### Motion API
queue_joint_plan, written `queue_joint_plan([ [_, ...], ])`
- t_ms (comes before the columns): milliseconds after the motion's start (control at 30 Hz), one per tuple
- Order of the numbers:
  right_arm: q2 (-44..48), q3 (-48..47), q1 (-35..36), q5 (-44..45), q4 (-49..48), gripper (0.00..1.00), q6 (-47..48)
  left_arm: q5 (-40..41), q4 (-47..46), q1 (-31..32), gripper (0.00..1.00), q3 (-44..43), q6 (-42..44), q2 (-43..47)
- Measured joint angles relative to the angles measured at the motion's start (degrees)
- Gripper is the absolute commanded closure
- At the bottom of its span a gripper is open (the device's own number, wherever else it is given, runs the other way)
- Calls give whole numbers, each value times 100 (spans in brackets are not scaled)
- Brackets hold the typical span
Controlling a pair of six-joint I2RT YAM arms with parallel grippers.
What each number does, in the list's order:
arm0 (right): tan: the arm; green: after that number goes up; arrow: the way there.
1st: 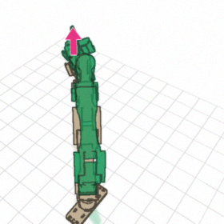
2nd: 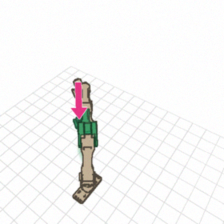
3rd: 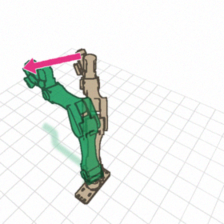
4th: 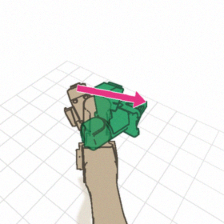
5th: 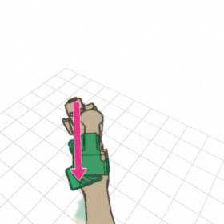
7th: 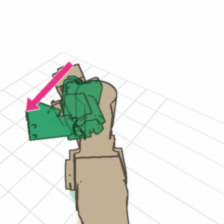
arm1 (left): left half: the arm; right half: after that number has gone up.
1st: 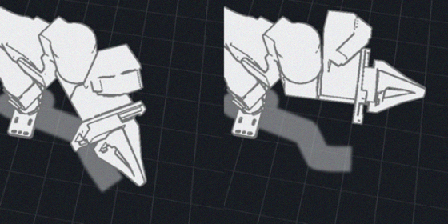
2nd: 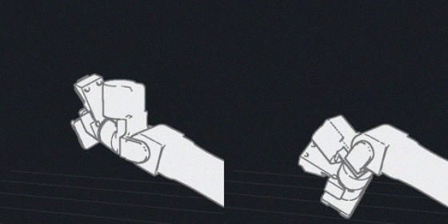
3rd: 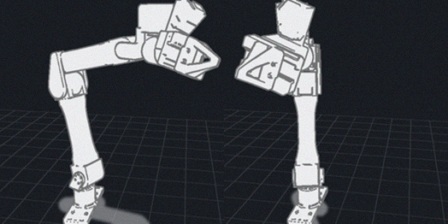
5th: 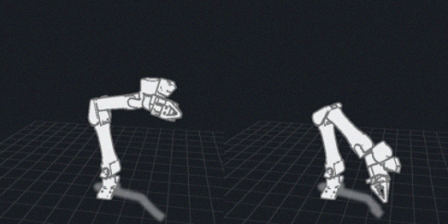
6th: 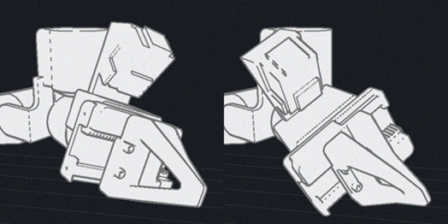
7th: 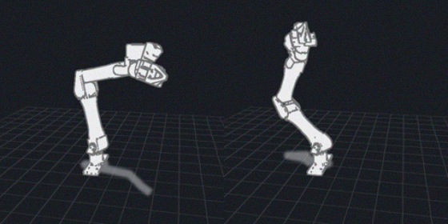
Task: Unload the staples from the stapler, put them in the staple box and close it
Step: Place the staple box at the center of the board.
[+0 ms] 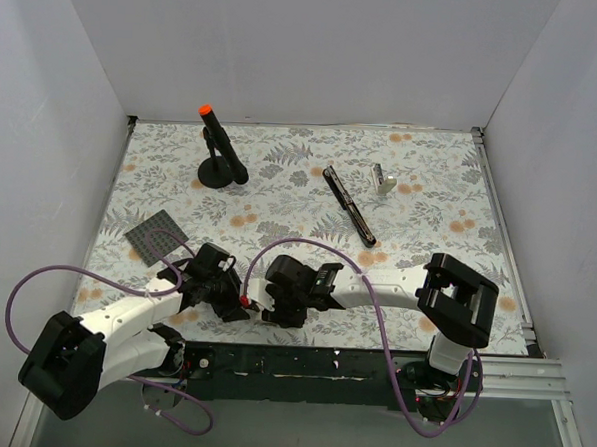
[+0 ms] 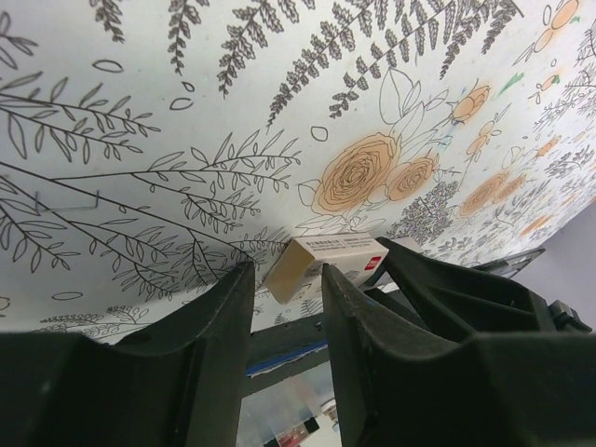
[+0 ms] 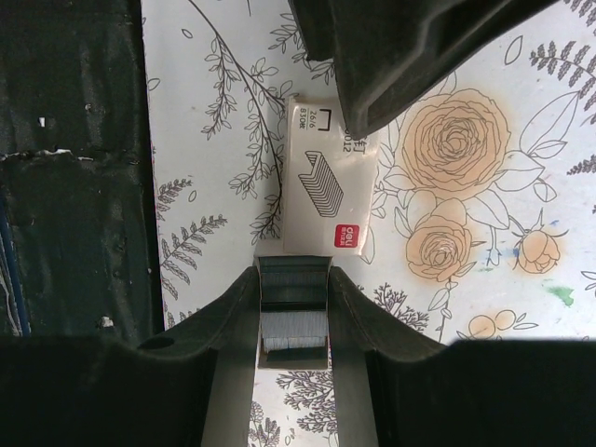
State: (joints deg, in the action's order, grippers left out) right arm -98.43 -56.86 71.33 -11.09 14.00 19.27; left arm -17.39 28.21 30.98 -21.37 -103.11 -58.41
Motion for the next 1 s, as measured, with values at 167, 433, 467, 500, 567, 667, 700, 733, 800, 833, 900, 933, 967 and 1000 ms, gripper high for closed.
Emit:
queue_joint_plan([
  [167,-52,-74,0,-20,83,87,76,-63,-74,0,69,31,2,-66],
  [433,-57,-81,-39,-20,85,86,168,-175,-278,0,73,31,50,-221],
  [467,-57,-81,-46,-22,87,87,175,-175,-297,0,74,31,70,-236],
  [500,-57,-81,-57,-24,85,87,179,-175,-317,0,75,31,85,-258],
  [567,-57,-81,-85,-26,81,87,197,-179,-365,0,76,28,109,-321],
  [667,-57,-79,-162,-22,74,87,223,-197,-426,0,79,11,153,-411],
  [700,-57,-74,-195,-22,70,87,238,-192,-431,0,79,-4,170,-439],
  [733,-57,-70,-221,-22,61,87,247,-190,-433,0,79,-17,181,-463],
  [800,-55,-63,-264,-20,44,87,282,-188,-426,0,80,-46,216,-501],
  [833,-52,-61,-282,-20,39,87,299,-184,-426,0,80,-57,234,-511],
  [900,-50,-57,-308,-24,35,87,319,-175,-426,2,80,-68,243,-518],
  [933,-50,-57,-313,-48,31,87,321,-173,-426,7,80,-70,245,-516],
  [967,-50,-57,-313,-59,26,87,321,-175,-424,11,78,-70,240,-505],
  [1000,-50,-55,-313,-66,22,87,319,-179,-424,11,75,-70,234,-485],
])
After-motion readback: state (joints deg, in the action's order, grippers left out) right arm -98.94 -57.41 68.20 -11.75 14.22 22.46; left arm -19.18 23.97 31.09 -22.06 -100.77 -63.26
